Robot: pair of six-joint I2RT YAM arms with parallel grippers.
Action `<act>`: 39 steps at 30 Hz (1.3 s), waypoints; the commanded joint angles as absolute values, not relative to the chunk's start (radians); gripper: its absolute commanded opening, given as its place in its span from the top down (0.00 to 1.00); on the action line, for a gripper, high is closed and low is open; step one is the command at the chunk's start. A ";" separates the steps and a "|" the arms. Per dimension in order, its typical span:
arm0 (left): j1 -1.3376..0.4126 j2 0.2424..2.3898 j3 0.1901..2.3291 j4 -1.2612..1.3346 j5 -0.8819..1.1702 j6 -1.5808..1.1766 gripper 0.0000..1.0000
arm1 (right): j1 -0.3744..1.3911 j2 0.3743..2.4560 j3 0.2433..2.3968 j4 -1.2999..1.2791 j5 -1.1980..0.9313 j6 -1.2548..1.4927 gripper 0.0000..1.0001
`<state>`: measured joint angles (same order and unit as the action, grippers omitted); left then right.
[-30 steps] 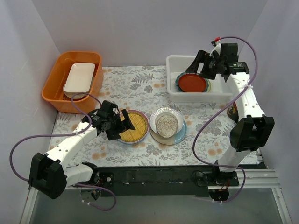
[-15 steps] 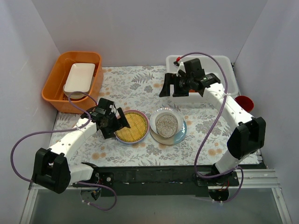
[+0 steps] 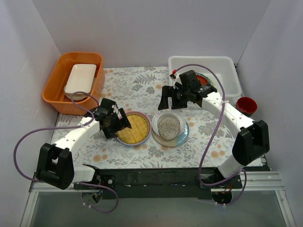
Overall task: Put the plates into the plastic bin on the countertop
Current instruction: Place the plate in the plastic bin, then pick up the plate at the center of the board.
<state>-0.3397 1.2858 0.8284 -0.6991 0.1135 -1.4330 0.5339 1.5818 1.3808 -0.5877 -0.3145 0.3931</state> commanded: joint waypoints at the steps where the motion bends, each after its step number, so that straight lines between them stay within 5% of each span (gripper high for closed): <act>1: -0.331 1.305 0.844 -0.649 0.109 -1.419 0.05 | 0.545 1.526 1.348 -0.529 -0.311 0.403 0.06; 39: -0.330 1.434 0.704 -0.511 0.149 -1.404 0.14 | 0.672 1.612 1.223 -0.365 -0.340 0.505 0.09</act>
